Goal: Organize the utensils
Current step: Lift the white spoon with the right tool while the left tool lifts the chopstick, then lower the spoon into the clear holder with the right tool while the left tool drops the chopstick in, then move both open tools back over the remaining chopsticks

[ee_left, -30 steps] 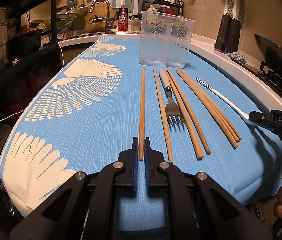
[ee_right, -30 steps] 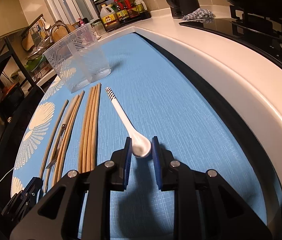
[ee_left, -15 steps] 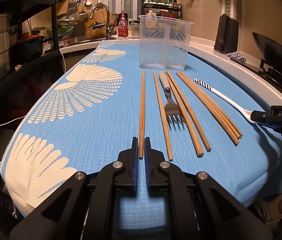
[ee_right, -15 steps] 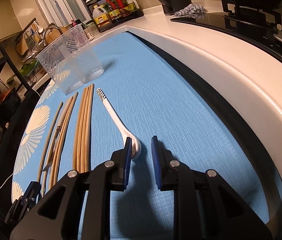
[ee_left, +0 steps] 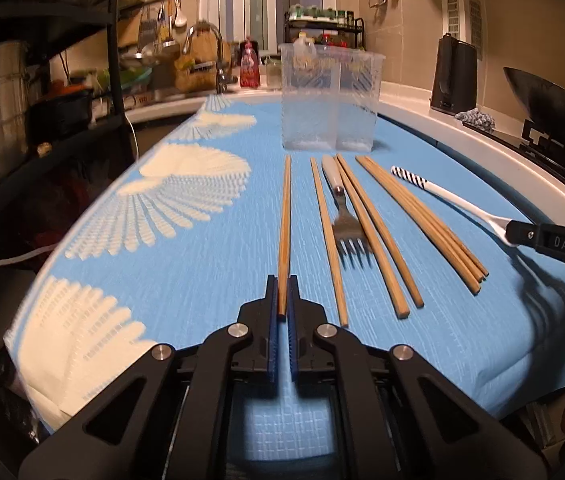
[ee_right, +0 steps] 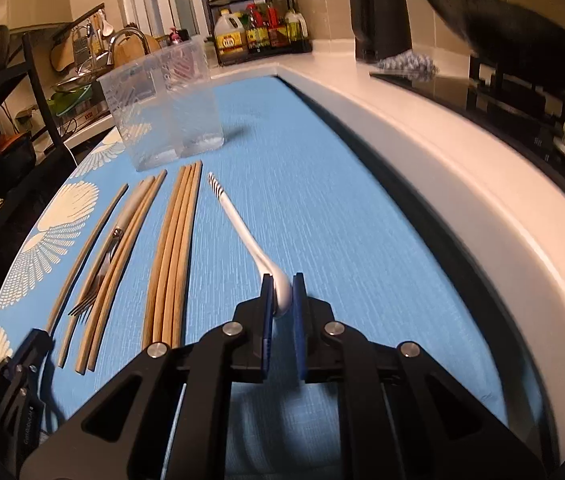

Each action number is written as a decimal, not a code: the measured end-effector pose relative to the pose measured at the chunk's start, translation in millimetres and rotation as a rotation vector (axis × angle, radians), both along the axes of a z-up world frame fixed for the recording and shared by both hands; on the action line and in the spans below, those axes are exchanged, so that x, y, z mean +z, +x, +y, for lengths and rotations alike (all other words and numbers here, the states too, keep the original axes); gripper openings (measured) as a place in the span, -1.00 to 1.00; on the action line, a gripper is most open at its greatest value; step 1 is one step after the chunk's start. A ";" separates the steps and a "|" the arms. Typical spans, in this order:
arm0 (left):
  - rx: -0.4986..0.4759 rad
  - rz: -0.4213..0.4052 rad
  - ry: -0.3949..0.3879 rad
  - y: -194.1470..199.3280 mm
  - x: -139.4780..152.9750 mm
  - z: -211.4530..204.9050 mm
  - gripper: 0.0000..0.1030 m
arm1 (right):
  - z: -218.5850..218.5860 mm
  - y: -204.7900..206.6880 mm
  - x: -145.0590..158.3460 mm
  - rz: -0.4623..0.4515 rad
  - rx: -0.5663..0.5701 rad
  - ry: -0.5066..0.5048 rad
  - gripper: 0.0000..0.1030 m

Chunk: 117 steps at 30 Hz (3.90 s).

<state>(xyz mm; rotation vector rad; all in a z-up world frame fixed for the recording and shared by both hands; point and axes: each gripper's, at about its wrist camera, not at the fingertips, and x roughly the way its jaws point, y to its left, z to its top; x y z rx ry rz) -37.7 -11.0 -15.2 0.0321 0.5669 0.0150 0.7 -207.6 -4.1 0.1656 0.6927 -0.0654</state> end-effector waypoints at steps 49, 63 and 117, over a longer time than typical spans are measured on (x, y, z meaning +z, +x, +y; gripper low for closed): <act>-0.114 0.061 -0.101 137.3 226.7 44.8 -0.91 | 28.2 87.5 193.7 -0.160 0.230 -0.244 -0.79; -0.195 -0.042 -0.141 182.0 329.1 32.7 -0.91 | 56.0 139.8 299.9 -0.293 0.278 -0.300 -0.79; -0.109 -0.110 -0.069 88.0 135.5 15.1 -0.22 | 23.2 52.4 134.1 -0.223 0.204 -0.083 -0.30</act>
